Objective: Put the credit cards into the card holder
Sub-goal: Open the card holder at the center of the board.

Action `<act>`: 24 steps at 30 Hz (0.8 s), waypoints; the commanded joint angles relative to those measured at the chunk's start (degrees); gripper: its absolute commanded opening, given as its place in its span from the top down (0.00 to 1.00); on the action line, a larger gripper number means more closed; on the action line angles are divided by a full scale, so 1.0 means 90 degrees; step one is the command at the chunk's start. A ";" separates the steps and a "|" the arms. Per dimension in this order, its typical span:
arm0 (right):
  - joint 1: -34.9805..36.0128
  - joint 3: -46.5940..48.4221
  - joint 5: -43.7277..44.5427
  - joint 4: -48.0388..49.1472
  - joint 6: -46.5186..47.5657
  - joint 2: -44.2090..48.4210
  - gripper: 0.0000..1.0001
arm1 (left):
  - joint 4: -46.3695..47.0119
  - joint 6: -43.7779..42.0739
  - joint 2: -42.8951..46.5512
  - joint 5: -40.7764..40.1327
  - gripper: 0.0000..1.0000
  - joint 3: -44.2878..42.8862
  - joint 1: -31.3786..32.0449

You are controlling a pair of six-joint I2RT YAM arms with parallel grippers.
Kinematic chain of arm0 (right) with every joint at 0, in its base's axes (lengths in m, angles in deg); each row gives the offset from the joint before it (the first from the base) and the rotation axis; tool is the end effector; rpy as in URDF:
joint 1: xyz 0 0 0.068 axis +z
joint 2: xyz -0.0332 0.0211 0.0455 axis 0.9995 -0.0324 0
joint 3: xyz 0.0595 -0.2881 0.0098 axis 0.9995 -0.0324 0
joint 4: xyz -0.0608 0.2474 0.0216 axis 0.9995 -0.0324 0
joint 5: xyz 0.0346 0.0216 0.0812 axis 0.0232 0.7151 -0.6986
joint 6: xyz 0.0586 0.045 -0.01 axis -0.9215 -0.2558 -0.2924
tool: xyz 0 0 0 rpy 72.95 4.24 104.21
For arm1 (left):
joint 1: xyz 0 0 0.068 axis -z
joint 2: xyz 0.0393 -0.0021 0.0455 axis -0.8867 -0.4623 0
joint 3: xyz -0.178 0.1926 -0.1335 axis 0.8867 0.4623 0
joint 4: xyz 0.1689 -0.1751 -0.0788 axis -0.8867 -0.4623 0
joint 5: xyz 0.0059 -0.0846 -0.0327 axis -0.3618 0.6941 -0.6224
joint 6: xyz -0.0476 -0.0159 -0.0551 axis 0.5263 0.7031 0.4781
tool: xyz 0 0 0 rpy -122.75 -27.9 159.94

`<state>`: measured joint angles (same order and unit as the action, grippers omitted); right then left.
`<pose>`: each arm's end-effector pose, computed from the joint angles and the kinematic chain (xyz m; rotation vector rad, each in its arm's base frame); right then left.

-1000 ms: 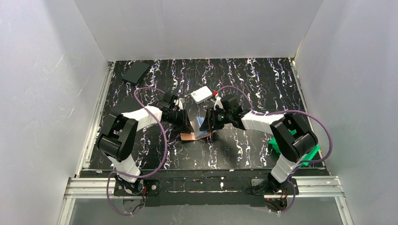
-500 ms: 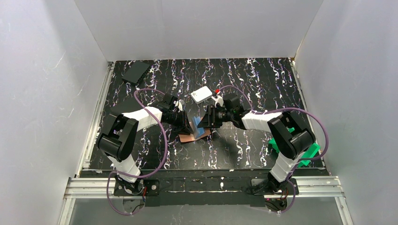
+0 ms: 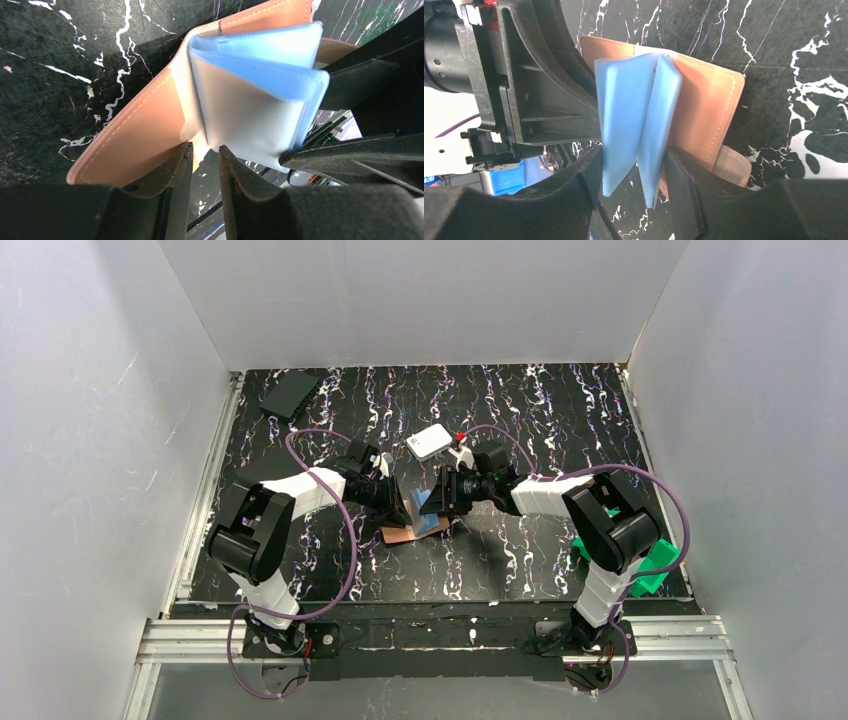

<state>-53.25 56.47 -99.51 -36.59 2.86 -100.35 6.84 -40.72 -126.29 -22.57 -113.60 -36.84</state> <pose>0.2889 0.2437 0.1667 -0.2766 2.3874 1.3226 0.2947 -0.1758 0.1603 -0.0495 2.7413 -1.0359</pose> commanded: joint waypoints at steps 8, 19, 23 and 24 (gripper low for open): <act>-0.0007 0.0145 -0.0177 0.0450 -0.0138 -0.0110 0.47 | -0.0004 -0.0103 0.0021 -0.0006 0.76 0.0090 -0.0006; -0.0150 0.0364 -0.0312 0.0664 -0.0410 -0.0496 0.45 | 0.0050 -0.0083 -0.0002 0.0035 0.76 0.0131 -0.0003; -0.0245 0.0370 -0.0487 0.0909 -0.0573 -0.0631 0.45 | 0.0065 -0.0073 -0.0023 0.0056 0.76 0.0146 -0.0001; -0.0265 0.0376 -0.0521 0.0974 -0.0606 -0.0637 0.45 | 0.0065 -0.0072 -0.0030 0.0066 0.76 0.0142 -0.0005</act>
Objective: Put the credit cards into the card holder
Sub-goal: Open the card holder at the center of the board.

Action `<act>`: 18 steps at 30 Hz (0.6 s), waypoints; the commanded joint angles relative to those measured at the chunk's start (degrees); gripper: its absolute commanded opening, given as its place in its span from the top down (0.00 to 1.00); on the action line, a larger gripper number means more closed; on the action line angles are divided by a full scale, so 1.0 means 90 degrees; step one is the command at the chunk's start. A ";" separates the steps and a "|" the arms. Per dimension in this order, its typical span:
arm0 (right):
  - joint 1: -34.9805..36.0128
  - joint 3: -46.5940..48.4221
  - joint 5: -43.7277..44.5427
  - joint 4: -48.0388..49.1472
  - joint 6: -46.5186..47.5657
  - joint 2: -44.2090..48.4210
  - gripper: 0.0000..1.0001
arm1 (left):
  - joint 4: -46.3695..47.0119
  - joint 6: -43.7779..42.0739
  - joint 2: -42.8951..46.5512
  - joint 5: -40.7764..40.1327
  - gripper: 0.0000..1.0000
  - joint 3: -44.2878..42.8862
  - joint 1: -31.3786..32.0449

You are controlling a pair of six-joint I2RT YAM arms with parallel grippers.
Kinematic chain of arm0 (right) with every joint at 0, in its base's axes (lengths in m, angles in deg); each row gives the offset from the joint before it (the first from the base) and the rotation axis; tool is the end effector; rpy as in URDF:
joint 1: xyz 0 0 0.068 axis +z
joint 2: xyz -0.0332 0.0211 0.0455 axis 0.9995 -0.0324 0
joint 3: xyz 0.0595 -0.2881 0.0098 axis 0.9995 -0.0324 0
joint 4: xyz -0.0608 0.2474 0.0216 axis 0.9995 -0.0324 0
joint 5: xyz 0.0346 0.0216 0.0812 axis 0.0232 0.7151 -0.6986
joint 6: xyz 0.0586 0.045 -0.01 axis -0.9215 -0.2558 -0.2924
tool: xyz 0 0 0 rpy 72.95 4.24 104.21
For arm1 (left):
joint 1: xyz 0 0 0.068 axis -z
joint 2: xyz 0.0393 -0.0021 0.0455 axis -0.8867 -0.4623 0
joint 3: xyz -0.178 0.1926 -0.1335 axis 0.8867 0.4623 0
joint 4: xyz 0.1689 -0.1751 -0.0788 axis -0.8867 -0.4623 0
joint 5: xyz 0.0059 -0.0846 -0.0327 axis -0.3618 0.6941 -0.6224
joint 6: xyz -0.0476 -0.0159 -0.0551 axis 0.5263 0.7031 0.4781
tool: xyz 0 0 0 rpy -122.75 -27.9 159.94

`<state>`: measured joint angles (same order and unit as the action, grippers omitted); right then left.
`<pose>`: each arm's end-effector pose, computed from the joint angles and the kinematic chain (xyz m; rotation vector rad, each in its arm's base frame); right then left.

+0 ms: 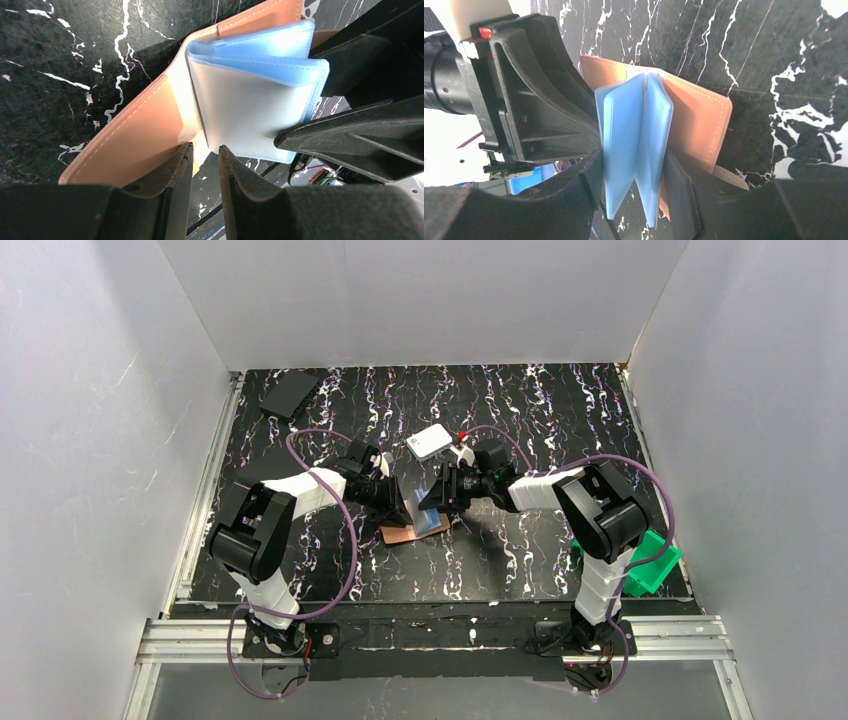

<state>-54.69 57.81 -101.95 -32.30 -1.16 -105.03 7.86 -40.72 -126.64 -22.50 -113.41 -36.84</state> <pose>0.3047 0.2455 0.1524 -0.1994 2.3981 1.3921 0.2959 -0.1765 0.1587 -0.0455 2.7329 -1.0406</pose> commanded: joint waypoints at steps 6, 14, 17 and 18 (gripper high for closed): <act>-0.0188 0.0366 -0.0321 0.0503 -0.0187 -0.0176 0.42 | -0.0030 -0.0072 -0.0014 0.0076 0.76 0.0122 -0.0003; -0.0201 0.0356 -0.0449 0.0735 -0.0300 -0.0300 0.43 | -0.0047 -0.0082 -0.0041 0.0101 0.76 0.0100 -0.0006; -0.0210 0.0308 -0.0494 0.0825 -0.0345 -0.0328 0.45 | -0.0047 -0.0083 -0.0036 0.0092 0.76 0.0109 -0.0006; -0.0246 0.0221 -0.0593 0.1147 -0.0560 -0.0363 0.46 | -0.0049 -0.0092 -0.0040 0.0083 0.76 0.0130 -0.0004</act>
<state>-56.29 59.51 -105.06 -28.13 -3.94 -107.94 8.06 -40.72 -126.84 -22.31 -113.41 -36.84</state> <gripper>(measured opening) 0.552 0.239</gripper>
